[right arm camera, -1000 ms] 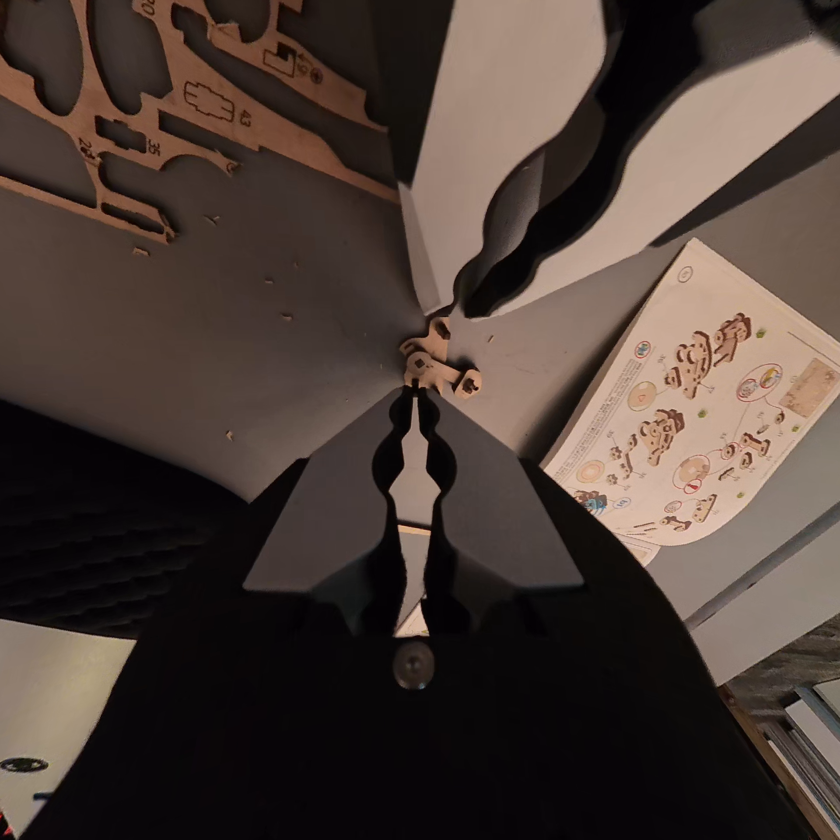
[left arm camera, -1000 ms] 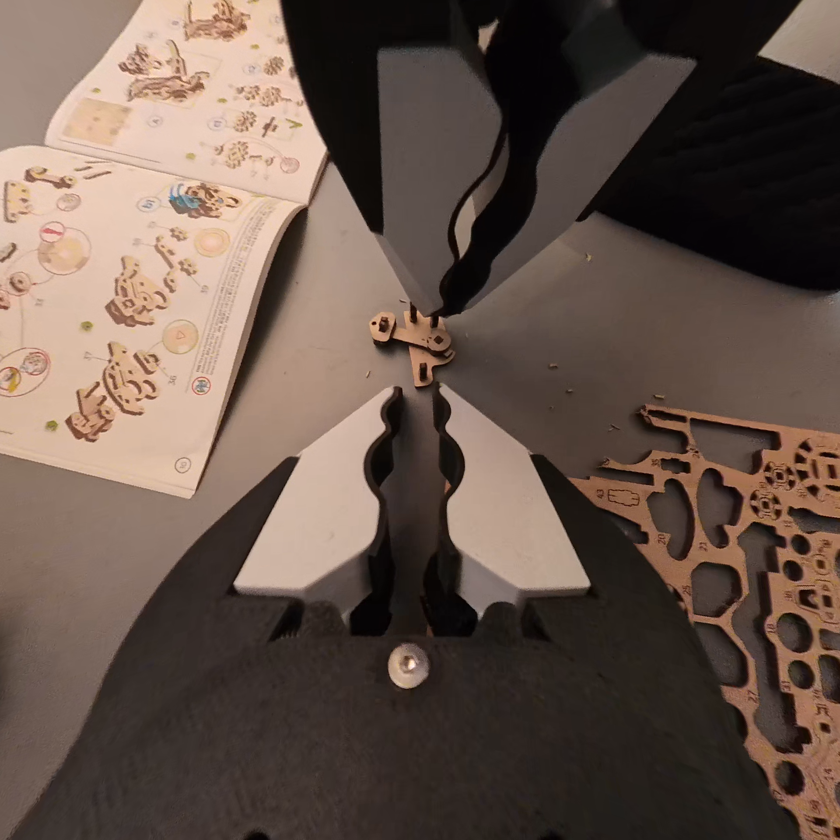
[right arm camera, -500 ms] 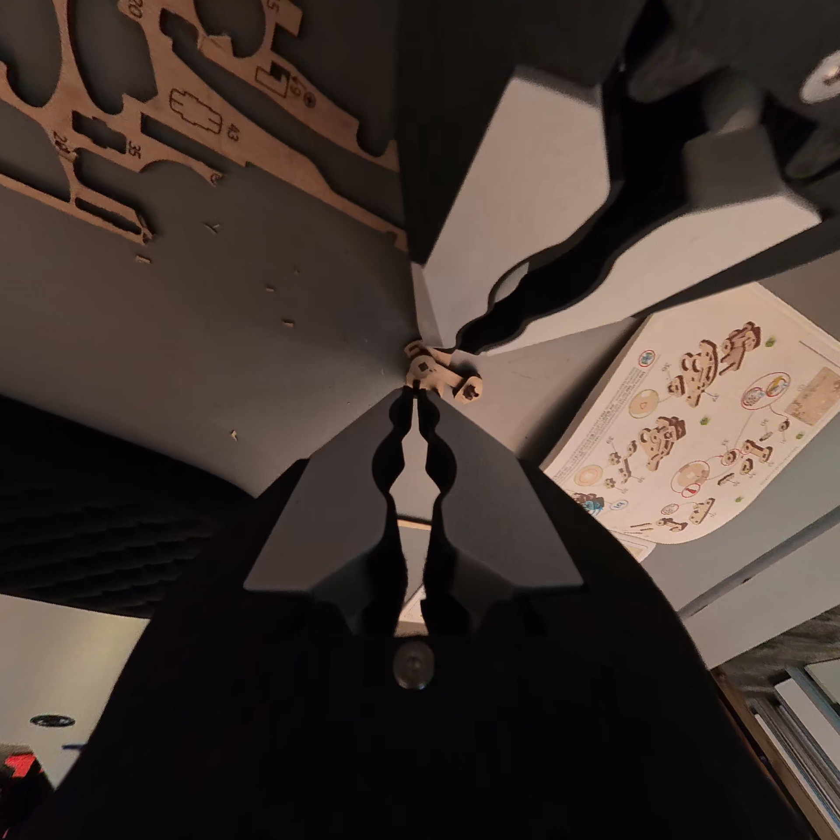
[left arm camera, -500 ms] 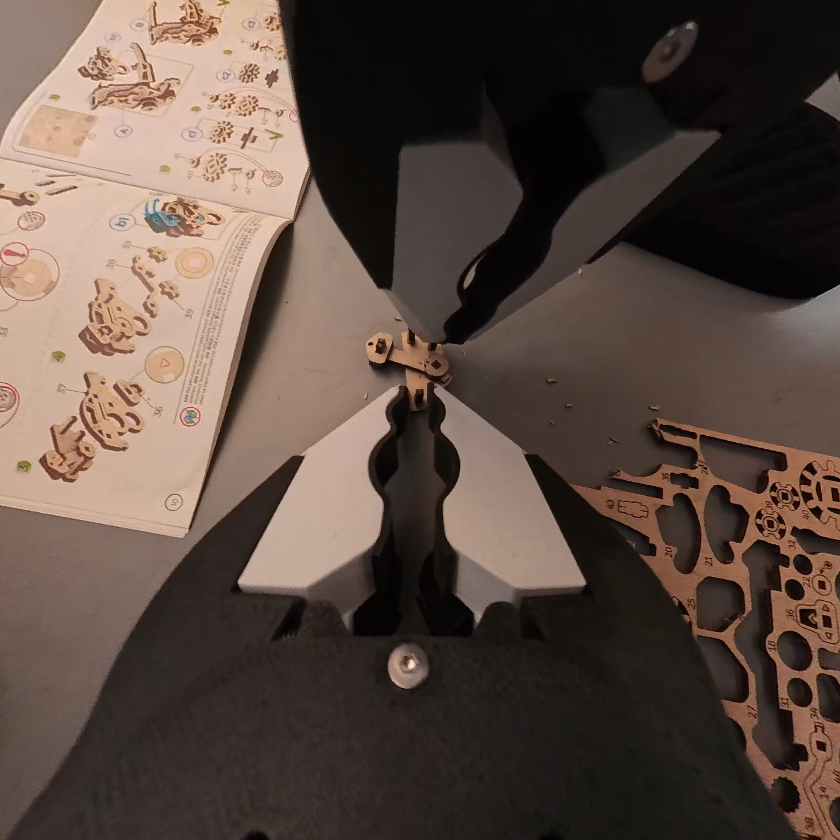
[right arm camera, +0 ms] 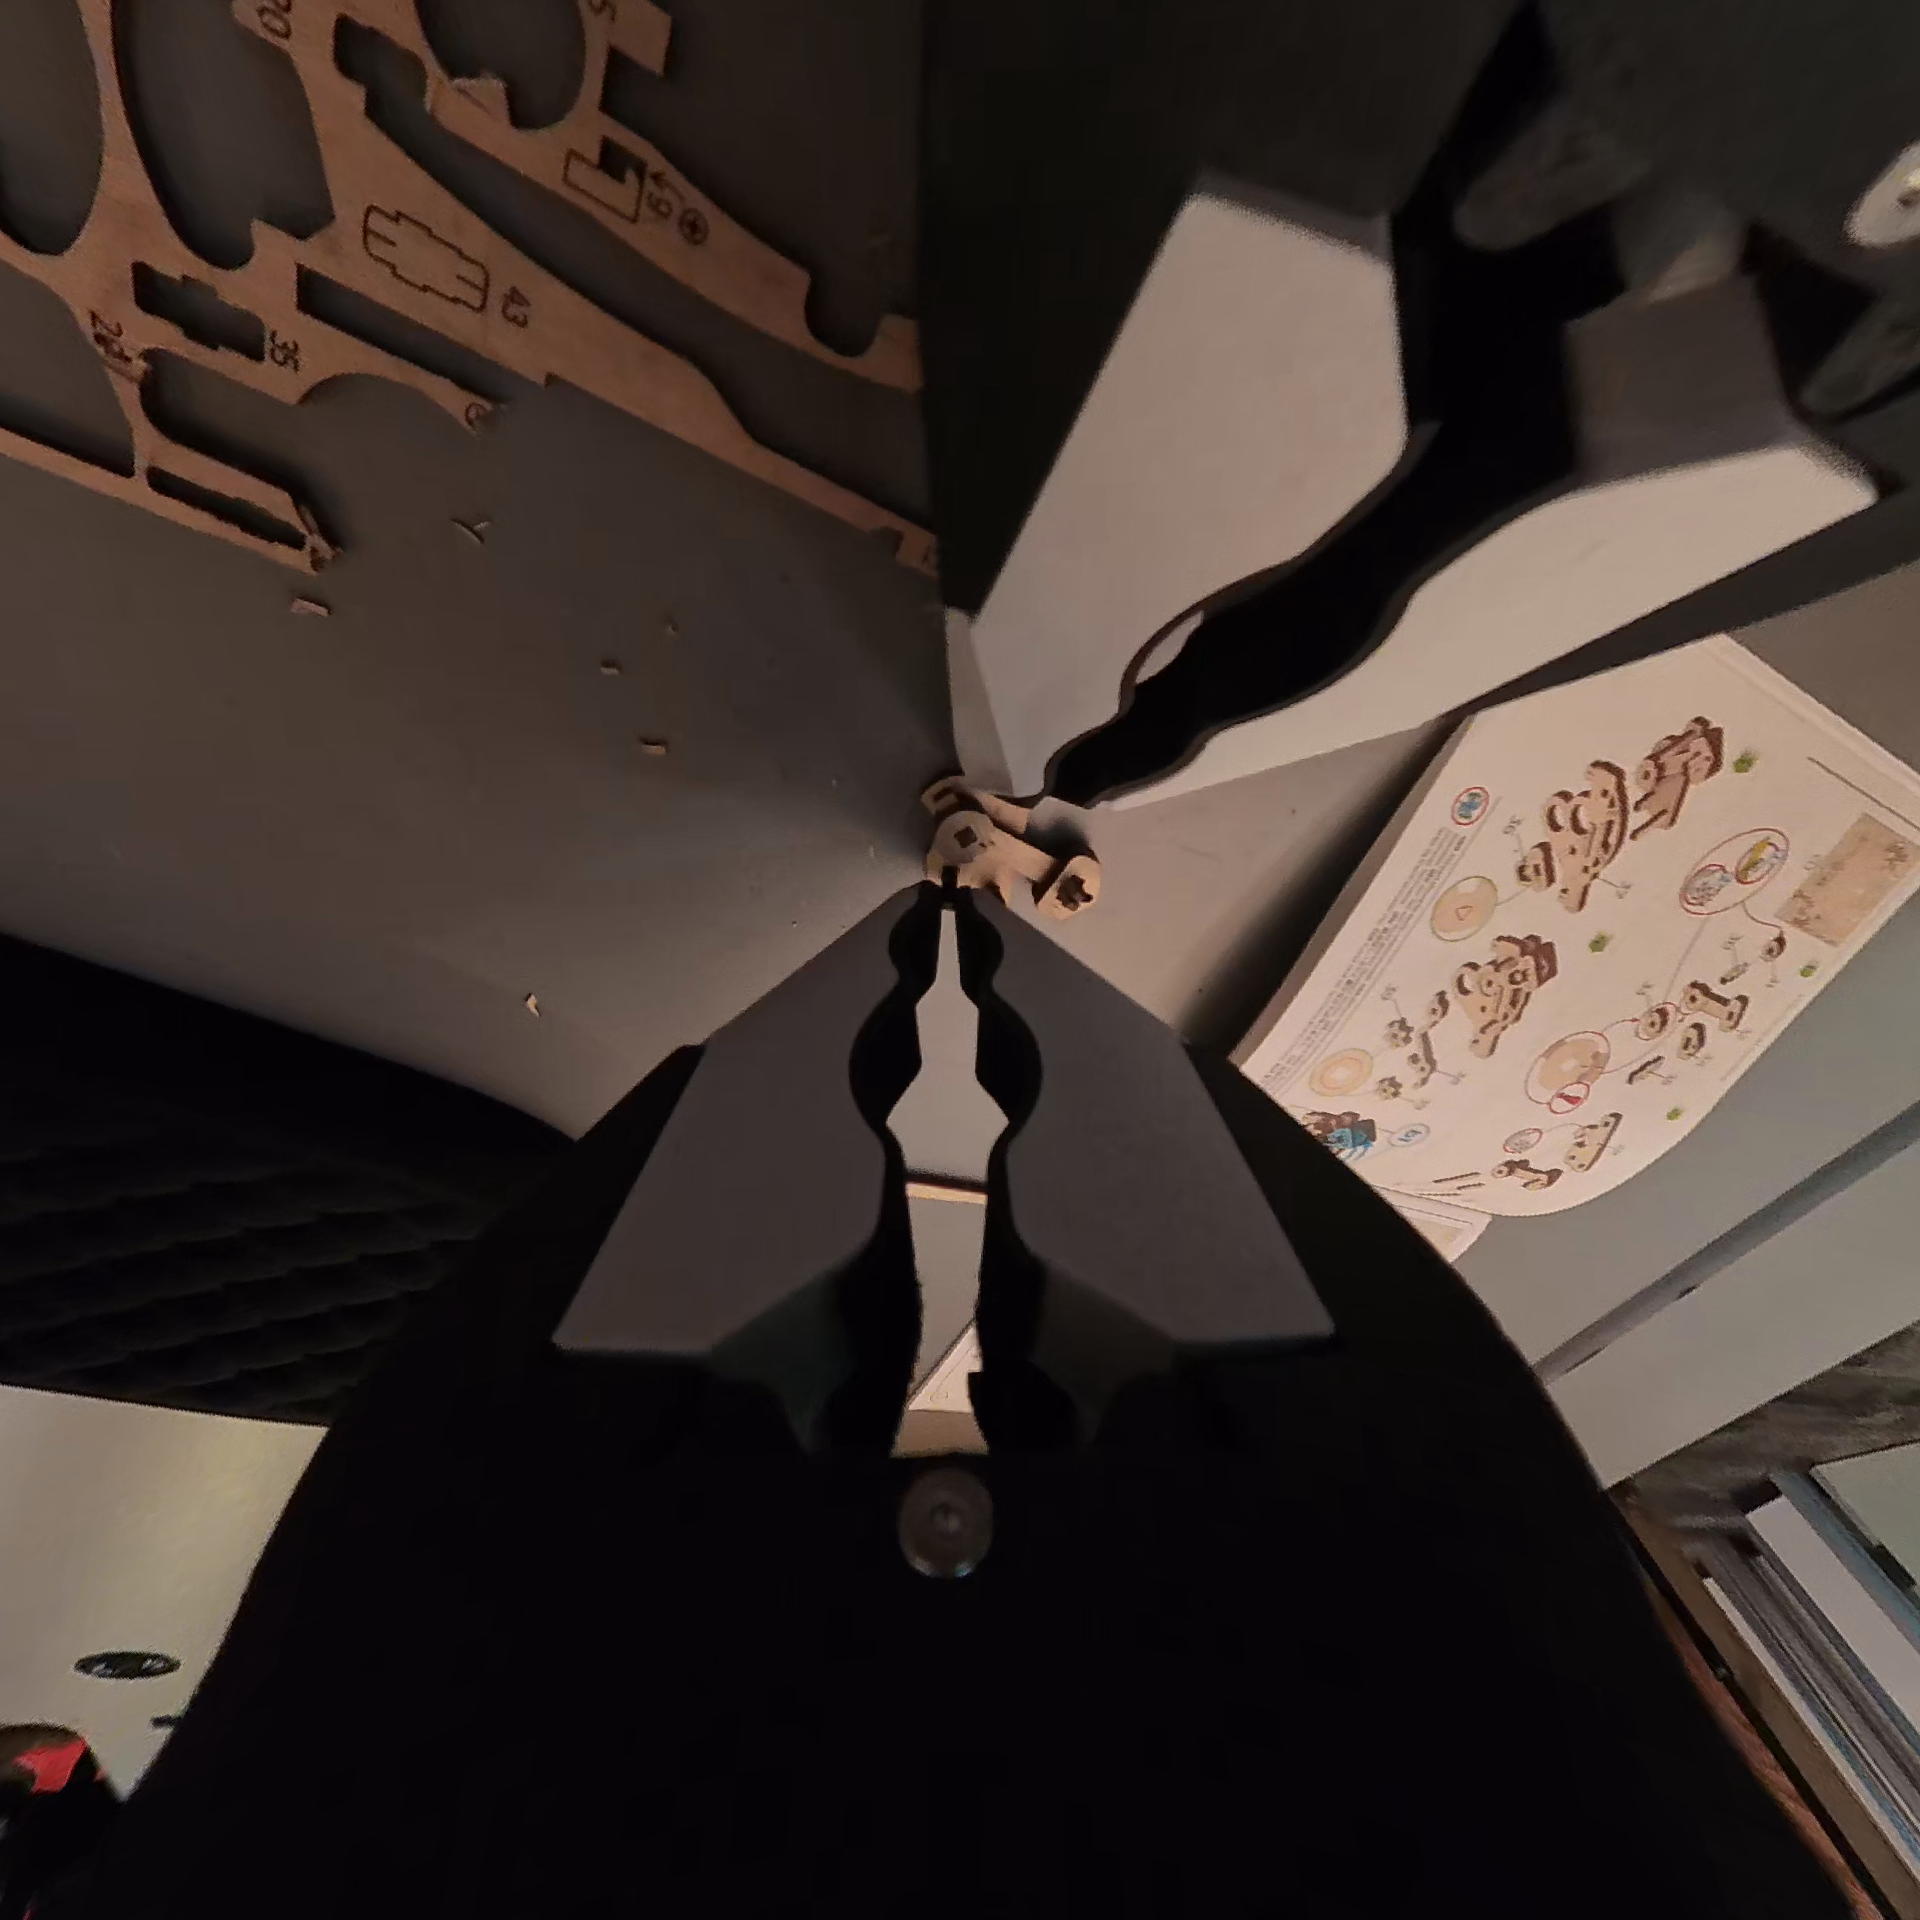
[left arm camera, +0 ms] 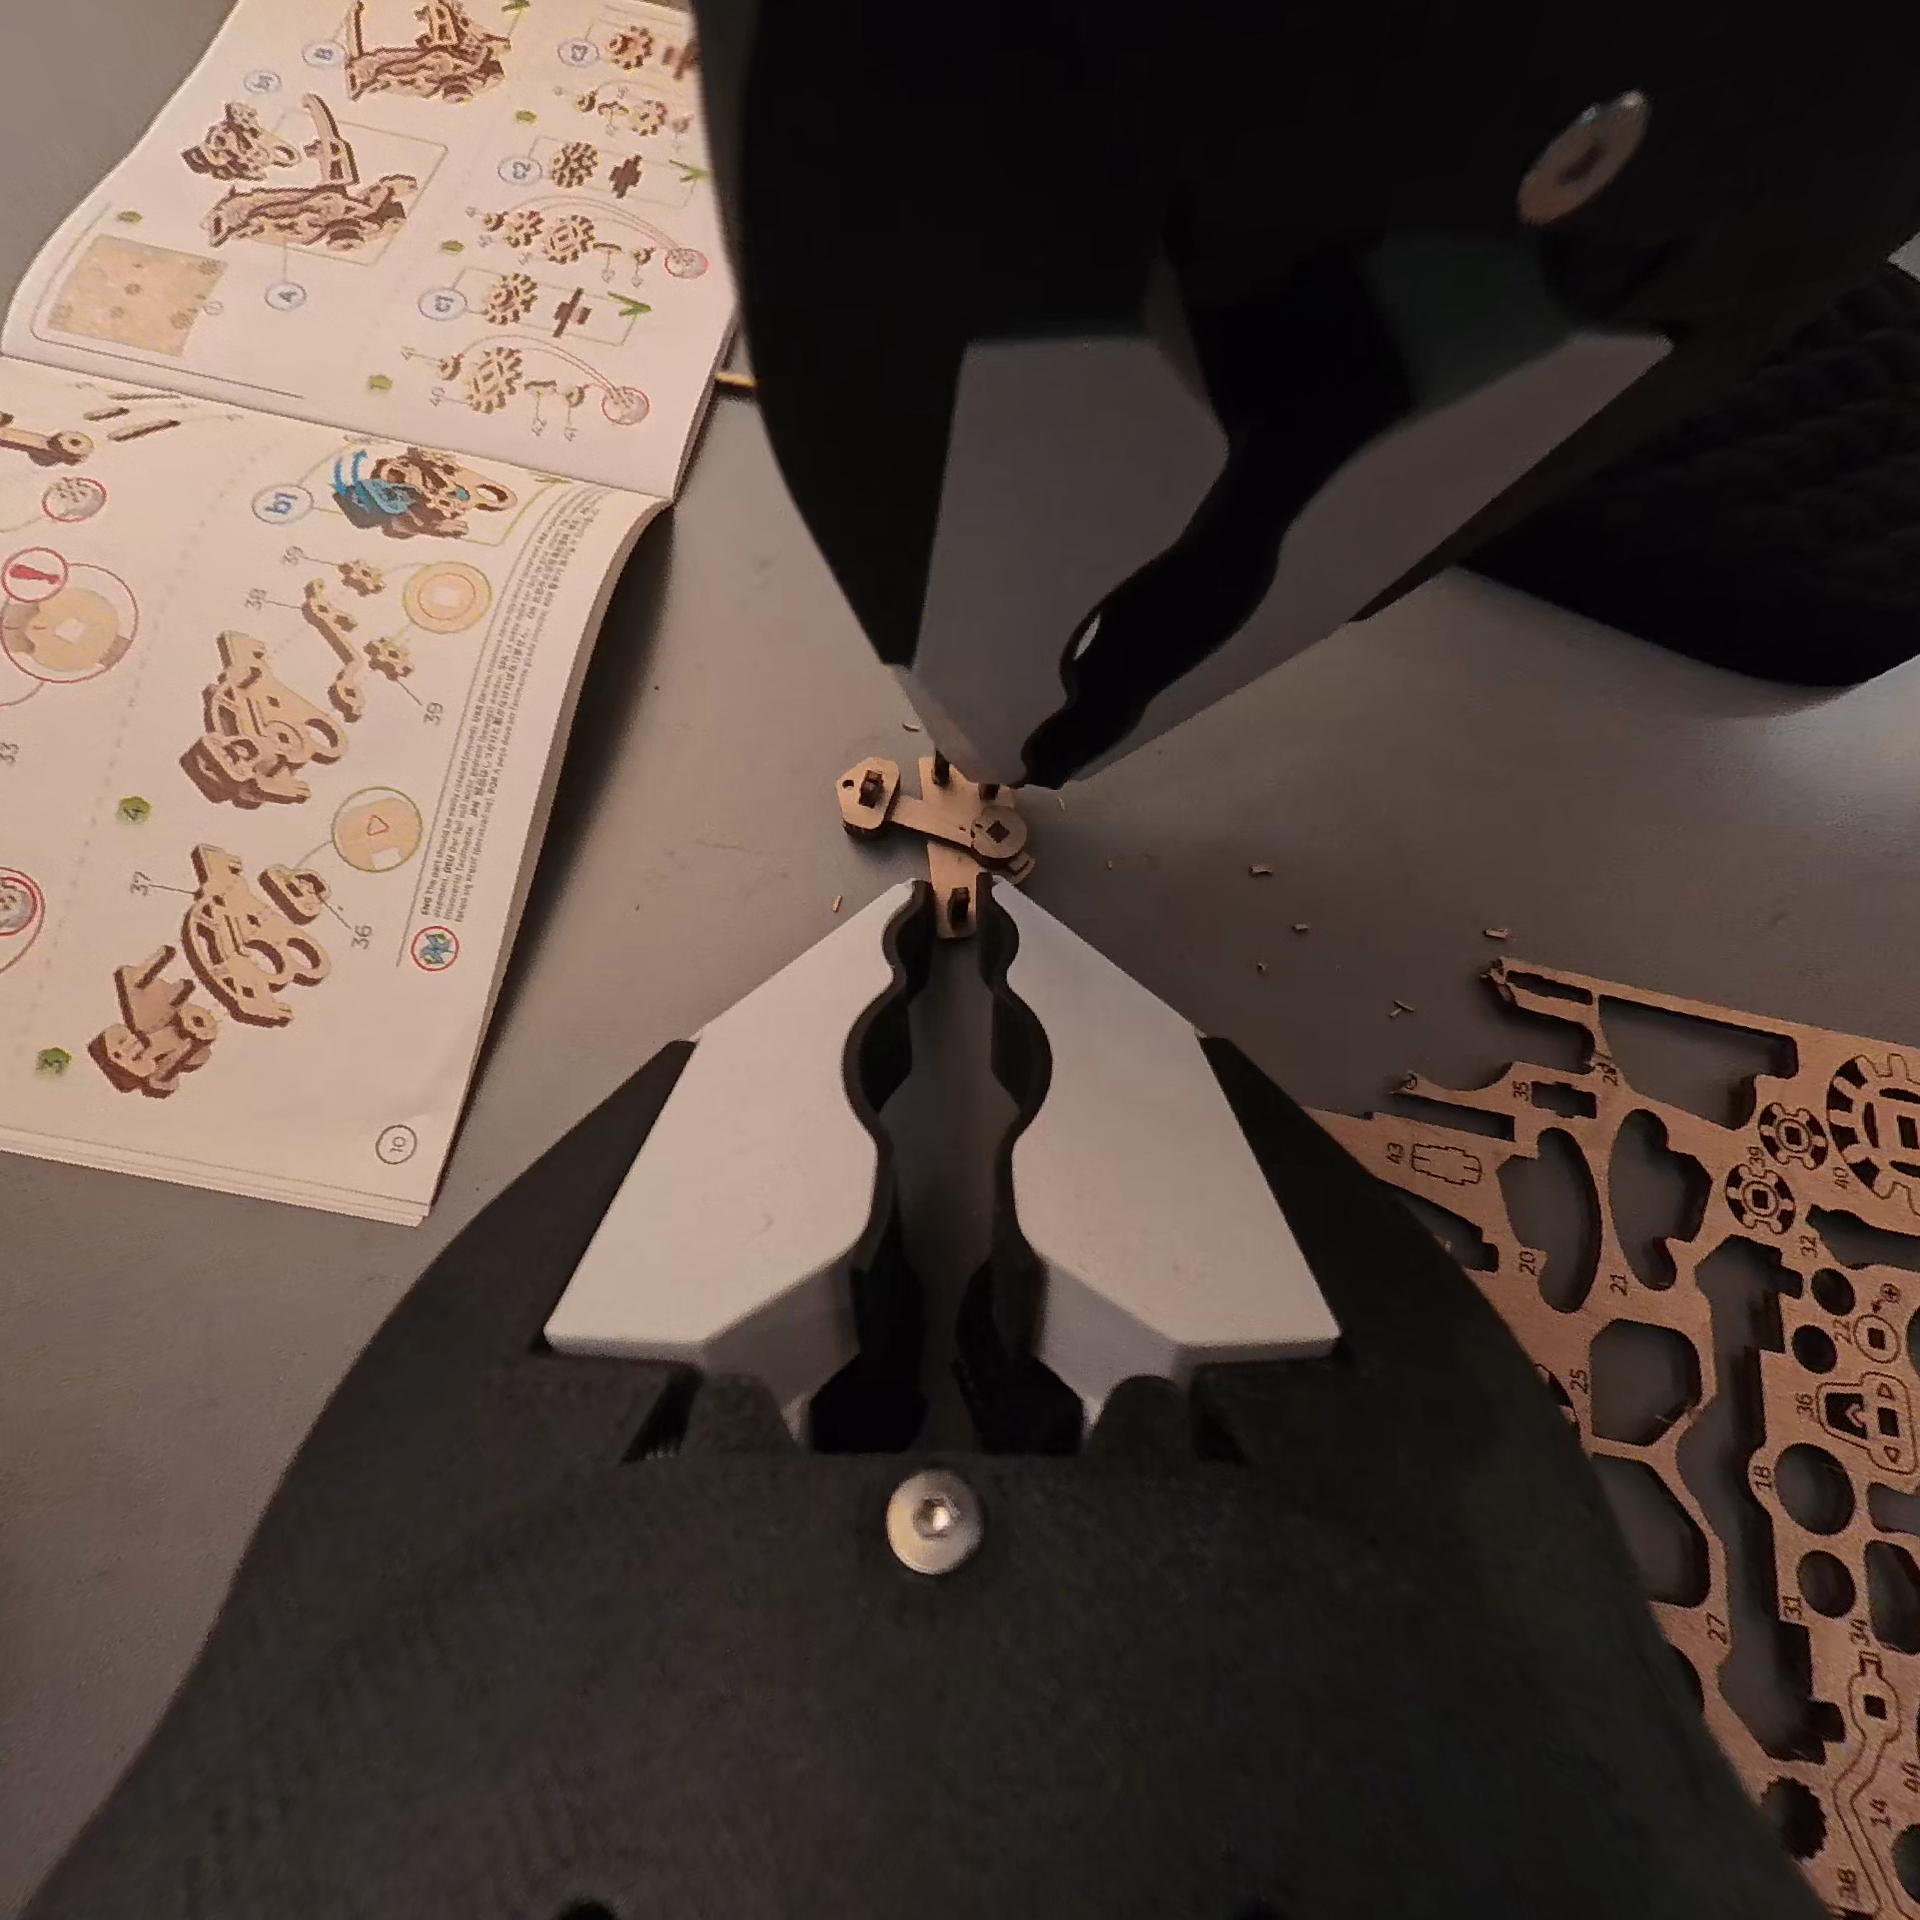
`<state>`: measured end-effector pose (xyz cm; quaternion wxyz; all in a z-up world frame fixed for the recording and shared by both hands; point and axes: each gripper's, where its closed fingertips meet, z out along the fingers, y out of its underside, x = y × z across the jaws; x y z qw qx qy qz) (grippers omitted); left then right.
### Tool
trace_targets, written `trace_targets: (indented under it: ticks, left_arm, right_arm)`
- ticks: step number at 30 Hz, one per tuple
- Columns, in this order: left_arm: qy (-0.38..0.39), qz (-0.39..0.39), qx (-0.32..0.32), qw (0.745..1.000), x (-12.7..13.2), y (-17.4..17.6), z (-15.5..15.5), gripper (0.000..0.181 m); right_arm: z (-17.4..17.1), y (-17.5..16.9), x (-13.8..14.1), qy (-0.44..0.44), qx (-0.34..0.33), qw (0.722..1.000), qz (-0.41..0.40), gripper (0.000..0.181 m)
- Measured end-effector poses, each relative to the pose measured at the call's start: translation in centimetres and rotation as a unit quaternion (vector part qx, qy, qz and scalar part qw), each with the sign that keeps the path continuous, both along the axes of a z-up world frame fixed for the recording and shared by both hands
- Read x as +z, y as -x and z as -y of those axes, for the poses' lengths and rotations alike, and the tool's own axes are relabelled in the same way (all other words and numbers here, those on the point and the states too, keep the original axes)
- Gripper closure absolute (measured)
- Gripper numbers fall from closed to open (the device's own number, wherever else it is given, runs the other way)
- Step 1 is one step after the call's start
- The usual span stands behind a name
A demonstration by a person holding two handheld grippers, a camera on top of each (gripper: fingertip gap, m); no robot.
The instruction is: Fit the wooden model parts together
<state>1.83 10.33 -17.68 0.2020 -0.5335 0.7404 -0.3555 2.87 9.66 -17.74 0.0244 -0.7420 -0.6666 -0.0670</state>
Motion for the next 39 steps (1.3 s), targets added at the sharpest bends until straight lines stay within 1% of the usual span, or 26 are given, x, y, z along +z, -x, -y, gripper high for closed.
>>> trace_targets:
  ticks: [1, 4, 7, 10, 13, 15, 17, 21, 23, 24, 32, 36, 39]
  left_arm:
    - [-0.001, 0.000, 0.000, 1.000, 0.0, 0.0, 0.0, 0.175]
    - [-0.002, 0.001, 0.000, 1.000, 0.0, 0.0, 0.0, 0.175]
    - [0.001, 0.000, 0.001, 1.000, 0.0, 0.0, 0.0, 0.175]
    - [0.003, -0.001, 0.001, 1.000, 0.0, 0.0, 0.0, 0.175]
    - [0.005, -0.002, 0.001, 1.000, 0.0, 0.0, 0.0, 0.175]
    - [0.008, -0.002, 0.001, 1.000, 0.0, 0.0, 0.0, 0.175]
    - [0.011, -0.003, 0.001, 1.000, 0.0, 0.0, 0.0, 0.175]
    - [0.018, -0.005, 0.001, 1.000, 0.0, -0.1, 0.0, 0.175]
    - [0.021, -0.006, 0.001, 1.000, 0.0, -0.1, 0.0, 0.175]
    - [0.022, -0.007, 0.001, 1.000, 0.1, -0.1, 0.0, 0.175]
    - [0.027, -0.008, 0.001, 1.000, 0.1, -0.1, 0.0, 0.175]
    - [0.028, -0.009, 0.001, 1.000, 0.0, -0.1, 0.0, 0.175]
    - [0.024, -0.008, 0.001, 1.000, 0.0, -0.1, 0.0, 0.175]
  right_arm:
    - [0.0, 0.0, 0.0, -0.005, 0.002, 1.000, -0.002, 0.180]
    - [0.1, -0.3, 0.1, -0.013, 0.002, 1.000, -0.006, 0.177]
    - [0.0, -0.5, 0.9, -0.030, -0.007, 0.999, -0.023, 0.173]
    - [0.0, 0.0, 2.0, -0.054, -0.025, 0.994, -0.095, 0.173]
    - [-0.1, 0.6, 2.2, -0.089, -0.023, 0.977, -0.193, 0.175]
    - [0.3, 0.6, 2.1, -0.097, -0.016, 0.965, -0.242, 0.177]
    - [0.2, 0.3, 2.1, -0.114, -0.020, 0.955, -0.274, 0.178]
    - [0.3, 0.5, 1.5, -0.101, -0.038, 0.934, -0.341, 0.179]
    - [-0.3, 0.3, 1.4, -0.130, -0.036, 0.928, -0.346, 0.179]
    - [-0.3, 0.3, 1.3, -0.132, -0.033, 0.928, -0.347, 0.180]
    - [-0.2, 0.2, 0.9, -0.118, -0.045, 0.918, -0.377, 0.179]
    - [-0.2, 0.4, 0.4, -0.113, -0.047, 0.918, -0.376, 0.180]
    - [-0.1, 0.3, 0.4, -0.098, -0.061, 0.920, -0.374, 0.181]
